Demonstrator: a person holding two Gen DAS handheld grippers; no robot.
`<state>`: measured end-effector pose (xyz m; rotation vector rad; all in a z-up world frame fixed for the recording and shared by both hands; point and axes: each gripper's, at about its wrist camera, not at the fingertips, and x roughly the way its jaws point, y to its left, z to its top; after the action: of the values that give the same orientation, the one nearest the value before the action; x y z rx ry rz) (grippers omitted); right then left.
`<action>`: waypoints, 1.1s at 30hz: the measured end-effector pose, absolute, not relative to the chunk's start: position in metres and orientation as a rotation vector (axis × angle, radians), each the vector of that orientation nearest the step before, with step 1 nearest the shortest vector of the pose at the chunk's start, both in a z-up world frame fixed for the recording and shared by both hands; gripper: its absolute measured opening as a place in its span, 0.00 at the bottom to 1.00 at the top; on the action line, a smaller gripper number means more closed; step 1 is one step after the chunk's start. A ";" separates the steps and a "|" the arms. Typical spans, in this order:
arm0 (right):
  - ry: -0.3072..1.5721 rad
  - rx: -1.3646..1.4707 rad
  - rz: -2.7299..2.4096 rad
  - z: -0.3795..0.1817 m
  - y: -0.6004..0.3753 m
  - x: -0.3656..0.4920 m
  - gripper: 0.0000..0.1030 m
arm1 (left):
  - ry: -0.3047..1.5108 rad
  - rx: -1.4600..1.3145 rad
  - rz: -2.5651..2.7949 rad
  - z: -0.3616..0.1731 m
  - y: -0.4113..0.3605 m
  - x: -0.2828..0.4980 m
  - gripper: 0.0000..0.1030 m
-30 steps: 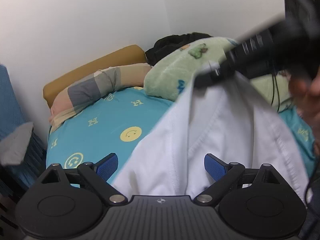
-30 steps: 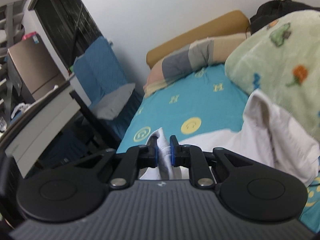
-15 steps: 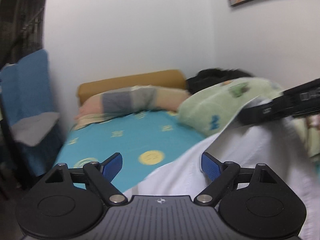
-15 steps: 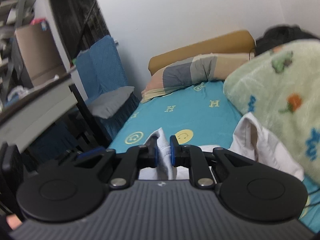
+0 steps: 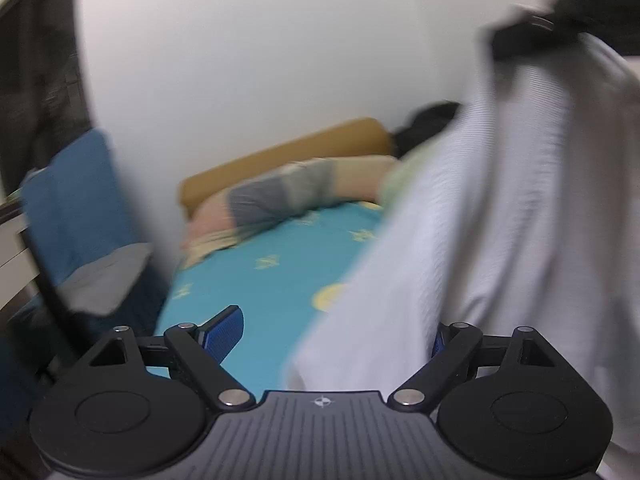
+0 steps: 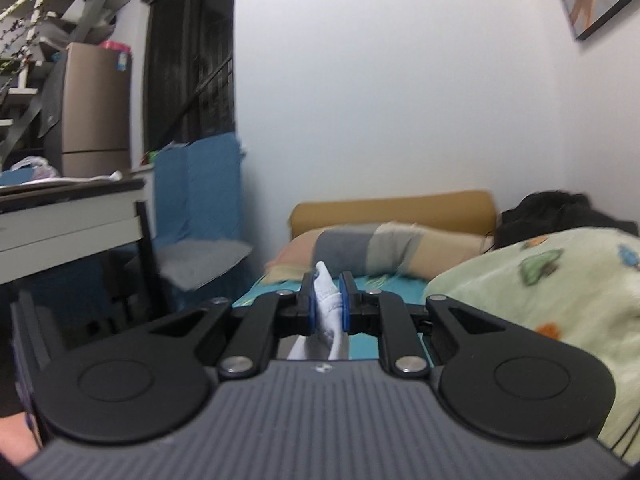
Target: Fold clothes
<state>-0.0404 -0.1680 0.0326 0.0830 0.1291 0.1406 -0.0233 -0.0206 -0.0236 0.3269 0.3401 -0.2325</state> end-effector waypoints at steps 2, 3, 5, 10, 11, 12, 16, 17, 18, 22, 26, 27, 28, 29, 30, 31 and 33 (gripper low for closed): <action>0.115 0.080 0.107 0.035 -0.173 -0.039 0.15 | 0.291 0.244 -0.165 -0.010 -0.006 -0.025 0.88; 0.114 0.076 0.094 0.035 -0.176 -0.038 0.15 | 0.255 0.186 -0.135 -0.001 0.004 -0.027 0.89; 0.130 0.061 0.089 0.034 -0.179 -0.033 0.15 | 0.178 0.075 -0.097 0.018 0.023 -0.032 0.95; 0.292 0.039 0.146 0.017 -0.175 -0.015 0.20 | 0.088 -0.006 -0.083 0.041 0.042 -0.042 0.96; 0.343 0.042 0.171 0.012 -0.174 -0.010 0.21 | 0.092 -0.012 -0.078 0.042 0.043 -0.042 0.96; 0.403 0.051 0.202 0.007 -0.172 -0.005 0.24 | 0.100 -0.019 -0.069 0.044 0.045 -0.041 0.96; 0.650 0.072 0.267 -0.016 -0.166 0.013 0.56 | 0.142 -0.077 -0.039 0.049 0.057 -0.038 0.95; 0.696 0.087 0.267 -0.022 -0.166 0.015 0.59 | 0.152 -0.093 -0.031 0.049 0.060 -0.034 0.95; 0.730 0.102 0.253 -0.028 -0.168 0.018 0.63 | 0.160 -0.107 -0.024 0.050 0.064 -0.033 0.95; 0.832 0.162 0.157 -0.047 -0.181 0.024 0.65 | 0.180 -0.143 -0.024 0.053 0.073 -0.029 0.94; 0.702 0.404 0.266 -0.031 -0.201 0.017 0.66 | 0.177 -0.130 -0.044 0.054 0.070 -0.031 0.94; 0.667 0.451 0.305 -0.026 -0.203 0.015 0.66 | 0.171 -0.116 -0.050 0.054 0.068 -0.033 0.94; 0.646 0.460 0.345 -0.023 -0.198 0.015 0.70 | 0.165 -0.100 -0.057 0.054 0.066 -0.033 0.94; 0.642 0.445 0.377 -0.021 -0.191 0.016 0.72 | 0.159 -0.087 -0.064 0.054 0.064 -0.034 0.94; 0.651 0.419 0.405 -0.021 -0.182 0.018 0.72 | 0.153 -0.074 -0.071 0.054 0.061 -0.034 0.94; 0.682 0.376 0.421 -0.024 -0.171 0.023 0.71 | 0.148 -0.066 -0.076 0.054 0.059 -0.035 0.94; 0.751 0.306 0.409 -0.038 -0.152 0.033 0.71 | 0.142 -0.054 -0.084 0.053 0.056 -0.036 0.94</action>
<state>0.0334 -0.1522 -0.0378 0.3058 0.7509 0.4089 -0.0360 0.0558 0.0532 -0.0544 0.1423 -0.0841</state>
